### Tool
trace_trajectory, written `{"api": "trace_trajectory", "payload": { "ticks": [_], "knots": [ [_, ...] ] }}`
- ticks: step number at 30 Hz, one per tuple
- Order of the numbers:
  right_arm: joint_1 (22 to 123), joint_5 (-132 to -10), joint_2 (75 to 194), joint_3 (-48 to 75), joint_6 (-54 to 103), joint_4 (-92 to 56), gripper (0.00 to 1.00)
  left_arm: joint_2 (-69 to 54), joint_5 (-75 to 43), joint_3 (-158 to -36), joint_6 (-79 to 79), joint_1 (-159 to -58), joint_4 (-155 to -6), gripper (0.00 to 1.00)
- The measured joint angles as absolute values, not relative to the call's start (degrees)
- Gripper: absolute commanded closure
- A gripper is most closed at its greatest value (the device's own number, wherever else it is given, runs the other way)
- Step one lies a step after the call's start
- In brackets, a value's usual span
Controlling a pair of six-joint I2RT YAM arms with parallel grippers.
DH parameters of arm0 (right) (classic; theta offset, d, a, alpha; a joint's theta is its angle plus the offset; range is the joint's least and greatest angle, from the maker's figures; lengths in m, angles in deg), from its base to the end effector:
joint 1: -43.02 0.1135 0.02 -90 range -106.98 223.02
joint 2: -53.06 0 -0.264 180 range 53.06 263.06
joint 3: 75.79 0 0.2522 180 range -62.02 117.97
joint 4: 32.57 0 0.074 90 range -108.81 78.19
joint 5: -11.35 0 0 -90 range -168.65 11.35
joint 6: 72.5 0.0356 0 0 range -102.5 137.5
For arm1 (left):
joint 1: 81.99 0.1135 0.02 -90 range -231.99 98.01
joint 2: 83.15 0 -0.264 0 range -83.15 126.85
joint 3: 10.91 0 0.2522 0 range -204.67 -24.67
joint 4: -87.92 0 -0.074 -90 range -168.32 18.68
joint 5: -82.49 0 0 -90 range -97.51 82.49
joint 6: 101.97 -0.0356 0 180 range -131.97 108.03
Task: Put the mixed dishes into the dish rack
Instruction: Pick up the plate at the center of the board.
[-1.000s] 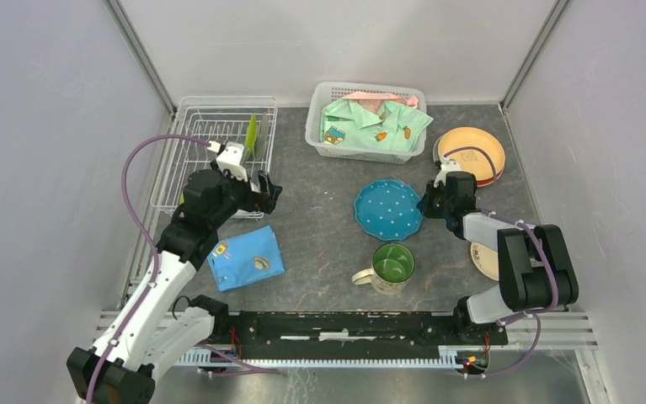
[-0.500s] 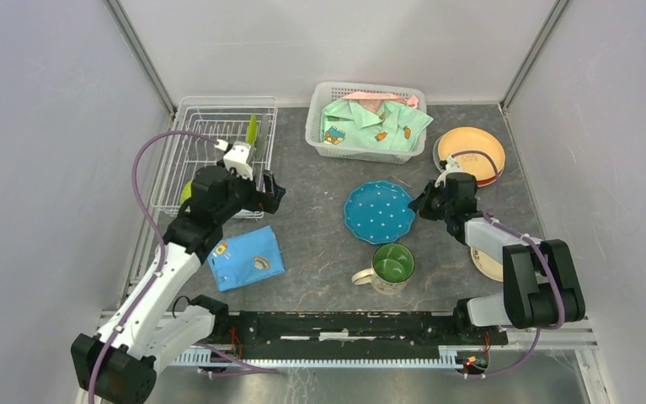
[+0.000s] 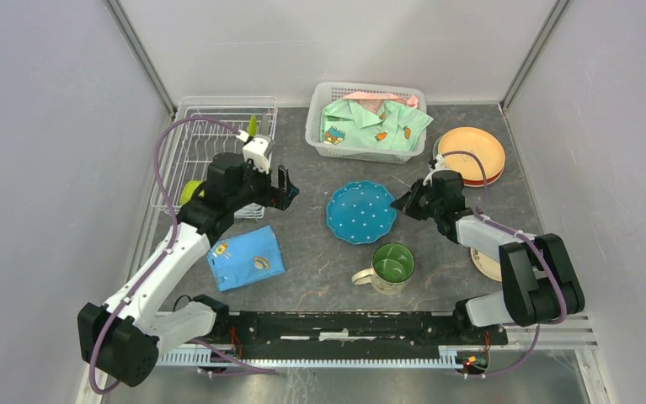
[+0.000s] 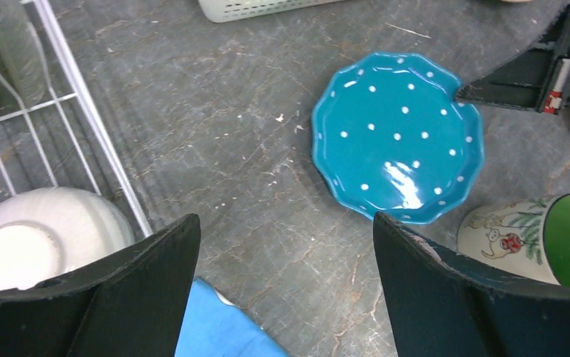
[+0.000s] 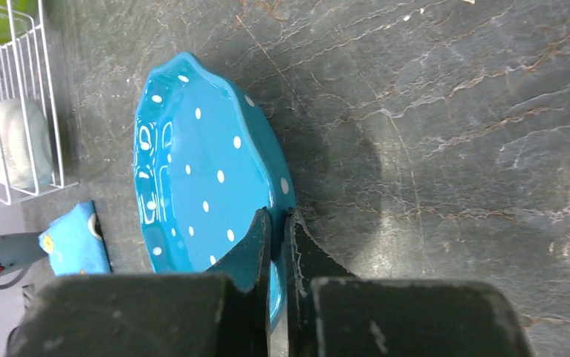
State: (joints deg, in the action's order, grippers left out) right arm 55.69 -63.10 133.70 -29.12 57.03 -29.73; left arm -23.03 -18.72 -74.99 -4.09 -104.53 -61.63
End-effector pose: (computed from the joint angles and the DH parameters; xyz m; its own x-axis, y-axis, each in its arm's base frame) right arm 0.2642 0.0692 0.1682 -0.7187 0.4669 -0.5153 0.0476 0.7723 0.6335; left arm 0.2168 -0.0975 0.3112 -0.4817 0.0543 -0.8747 0.4752 0.8548 -0.2086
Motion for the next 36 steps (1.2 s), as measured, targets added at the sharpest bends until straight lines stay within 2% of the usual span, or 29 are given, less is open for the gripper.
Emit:
{"api": "trace_trajectory", "payload": {
  "ticks": [9,16,20,24,32,36],
  "knots": [
    [56.4,-61.4,133.7,-27.3,60.7,-29.9,1.00,-22.0,-20.5,-75.2,-11.0,-111.1,-62.3,0.21],
    [57.1,-59.4,133.7,-26.4,64.6,-30.2,1.00,-20.2,-27.8,-74.4,-21.0,-114.2,-65.8,0.20],
    [58.0,-58.9,133.7,-26.0,66.3,-30.8,1.00,-16.7,-31.3,-74.8,-24.6,-115.4,-66.0,0.13],
    [58.7,-58.9,133.6,-26.0,67.3,-31.5,1.00,-15.9,-33.5,-71.6,-25.9,-118.5,-71.7,0.11],
    [58.9,-58.6,134.9,-25.7,65.0,-33.0,1.00,-9.9,-28.7,-68.3,-26.0,-126.7,-79.4,0.08],
    [59.1,-58.5,138.4,-24.6,61.0,-33.0,1.00,-6.2,-25.3,-66.5,-26.6,-129.2,-82.4,0.13]
  ]
}}
